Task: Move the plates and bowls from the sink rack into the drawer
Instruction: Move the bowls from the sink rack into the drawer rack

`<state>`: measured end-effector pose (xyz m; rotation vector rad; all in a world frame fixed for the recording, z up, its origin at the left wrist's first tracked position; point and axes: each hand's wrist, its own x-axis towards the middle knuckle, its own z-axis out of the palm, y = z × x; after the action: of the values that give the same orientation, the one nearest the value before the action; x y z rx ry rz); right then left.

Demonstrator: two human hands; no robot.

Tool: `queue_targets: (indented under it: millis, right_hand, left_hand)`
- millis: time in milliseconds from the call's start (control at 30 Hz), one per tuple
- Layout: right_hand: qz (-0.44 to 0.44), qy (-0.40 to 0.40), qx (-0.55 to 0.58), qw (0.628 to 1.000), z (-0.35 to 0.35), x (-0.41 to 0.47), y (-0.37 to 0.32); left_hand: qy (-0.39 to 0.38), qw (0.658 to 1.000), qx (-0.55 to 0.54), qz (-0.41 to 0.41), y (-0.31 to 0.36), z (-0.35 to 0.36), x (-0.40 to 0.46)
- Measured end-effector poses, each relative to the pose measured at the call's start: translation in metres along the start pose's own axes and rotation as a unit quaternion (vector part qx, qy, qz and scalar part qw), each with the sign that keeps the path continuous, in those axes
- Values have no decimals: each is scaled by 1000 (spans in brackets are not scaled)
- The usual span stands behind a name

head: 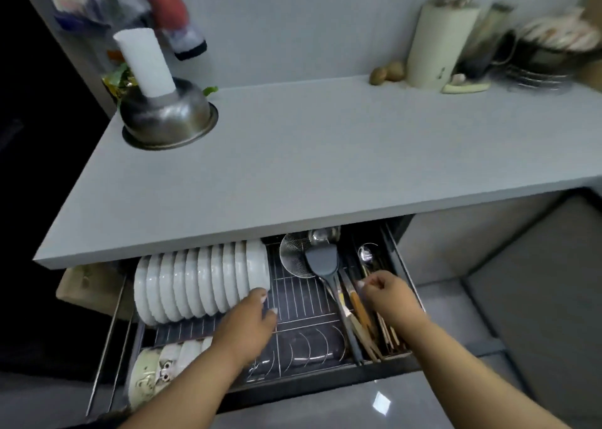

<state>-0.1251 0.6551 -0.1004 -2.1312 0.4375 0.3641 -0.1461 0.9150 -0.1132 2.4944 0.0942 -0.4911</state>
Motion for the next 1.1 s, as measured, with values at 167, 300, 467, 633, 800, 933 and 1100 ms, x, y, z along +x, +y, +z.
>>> queue_targets:
  millis: [167, 300, 467, 633, 800, 933, 1100]
  right_hand:
    - [-17, 103, 6, 994, -103, -10, 31]
    - [-18, 169, 39, 985, -181, -21, 66]
    - [-9, 235, 64, 970, -267, -34, 119]
    - [28, 284, 64, 956, -346, -50, 174]
    - [69, 333, 77, 937, -414, -71, 227]
    - [98, 360, 108, 922, -444, -82, 261]
    - [135, 375, 125, 909, -461, -87, 291]
  left_hand:
    - [-21, 994, 14, 109, 116, 33, 21]
    - [-47, 982, 42, 180, 201, 73, 29]
    - [-71, 964, 81, 243, 296, 131, 33]
    - [-93, 947, 101, 292, 385, 192, 35]
    - [-119, 929, 112, 331, 470, 246, 29]
    - [-128, 914, 130, 362, 517, 276, 28]
    - [-129, 889, 155, 411, 557, 304, 35]
